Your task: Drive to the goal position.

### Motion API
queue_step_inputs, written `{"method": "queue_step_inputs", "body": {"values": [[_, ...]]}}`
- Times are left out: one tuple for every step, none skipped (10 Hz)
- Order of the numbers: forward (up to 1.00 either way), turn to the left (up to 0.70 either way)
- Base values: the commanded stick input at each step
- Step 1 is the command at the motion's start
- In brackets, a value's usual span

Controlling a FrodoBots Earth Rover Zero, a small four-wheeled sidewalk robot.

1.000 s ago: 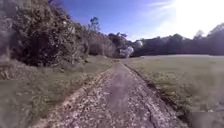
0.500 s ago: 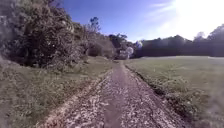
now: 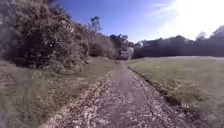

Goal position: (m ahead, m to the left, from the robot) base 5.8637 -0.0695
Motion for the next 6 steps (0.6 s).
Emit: {"method": "queue_step_inputs", "body": {"values": [[0.7, 0.0], [0.7, 0.0], [0.7, 0.0], [0.7, 0.0], [0.7, 0.0], [0.7, 0.0]]}}
